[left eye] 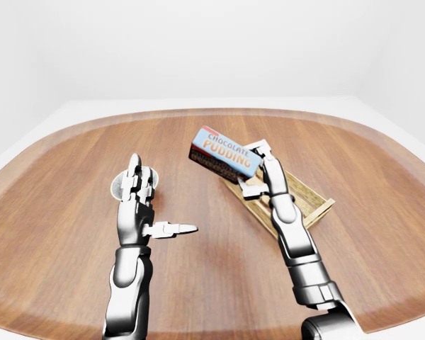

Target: Pick up the chocolate pudding and put it in the tray.

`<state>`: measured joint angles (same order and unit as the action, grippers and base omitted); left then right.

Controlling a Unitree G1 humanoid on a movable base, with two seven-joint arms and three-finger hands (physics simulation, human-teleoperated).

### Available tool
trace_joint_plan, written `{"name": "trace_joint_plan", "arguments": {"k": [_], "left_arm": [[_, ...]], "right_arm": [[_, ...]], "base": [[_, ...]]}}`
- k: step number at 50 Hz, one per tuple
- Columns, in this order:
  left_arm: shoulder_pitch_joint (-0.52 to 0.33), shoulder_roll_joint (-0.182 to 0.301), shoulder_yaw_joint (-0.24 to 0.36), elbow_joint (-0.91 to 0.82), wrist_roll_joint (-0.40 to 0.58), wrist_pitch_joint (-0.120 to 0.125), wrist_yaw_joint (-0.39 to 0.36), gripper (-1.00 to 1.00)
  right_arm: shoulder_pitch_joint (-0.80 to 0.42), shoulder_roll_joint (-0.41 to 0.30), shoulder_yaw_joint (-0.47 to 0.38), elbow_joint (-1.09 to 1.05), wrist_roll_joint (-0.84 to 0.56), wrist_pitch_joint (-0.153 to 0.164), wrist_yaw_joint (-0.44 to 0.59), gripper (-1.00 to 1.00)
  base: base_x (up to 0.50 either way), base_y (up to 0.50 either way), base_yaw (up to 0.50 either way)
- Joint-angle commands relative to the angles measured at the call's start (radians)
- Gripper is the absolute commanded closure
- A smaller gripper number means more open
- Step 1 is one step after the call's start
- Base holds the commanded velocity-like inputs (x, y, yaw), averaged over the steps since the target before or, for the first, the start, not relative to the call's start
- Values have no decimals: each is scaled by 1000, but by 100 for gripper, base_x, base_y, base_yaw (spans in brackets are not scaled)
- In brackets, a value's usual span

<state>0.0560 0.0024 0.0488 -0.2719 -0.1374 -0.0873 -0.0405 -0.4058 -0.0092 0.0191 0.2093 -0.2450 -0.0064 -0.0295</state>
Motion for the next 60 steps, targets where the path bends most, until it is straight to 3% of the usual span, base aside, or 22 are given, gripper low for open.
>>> {"name": "trace_joint_plan", "arguments": {"k": [1, 6, 12, 14, 15, 17, 23, 35, 60], "left_arm": [[0, 1, 2, -5, 1, 0, 1, -100], [0, 1, 2, -5, 1, 0, 1, -100], [0, 1, 2, -5, 1, 0, 1, -100], [0, 1, 2, -5, 1, 0, 1, -100], [0, 1, 2, -5, 1, 0, 1, -100], [0, 1, 2, -5, 1, 0, 0, -100], [0, 1, 2, -5, 1, 0, 1, -100], [0, 1, 2, -5, 1, 0, 1, -100], [0, 1, 2, -5, 1, 0, 1, -100]], "right_arm": [[-61, -65, -58, 27, 42, 42, -5, 100], [-106, -98, -84, 94, 60, 30, -11, 100], [-188, -150, -113, 272, 83, -29, -29, 100], [-210, -166, -121, 304, 93, -32, -30, 100], [-216, -170, -129, 300, 112, -13, -23, 100], [-234, -185, -131, 331, 118, -21, -24, 100], [-320, -233, -141, 505, 110, -81, -44, 100], [-462, -287, -147, 848, 122, -81, -71, 100], [-535, -335, -152, 1008, 74, -81, -108, 100]], "base": [[0, 0, 0], [0, 0, 0], [0, 0, 0], [0, 0, 0], [0, 0, 0], [0, 0, 0], [0, 0, 0], [0, 0, 0], [0, 0, 0]]}}
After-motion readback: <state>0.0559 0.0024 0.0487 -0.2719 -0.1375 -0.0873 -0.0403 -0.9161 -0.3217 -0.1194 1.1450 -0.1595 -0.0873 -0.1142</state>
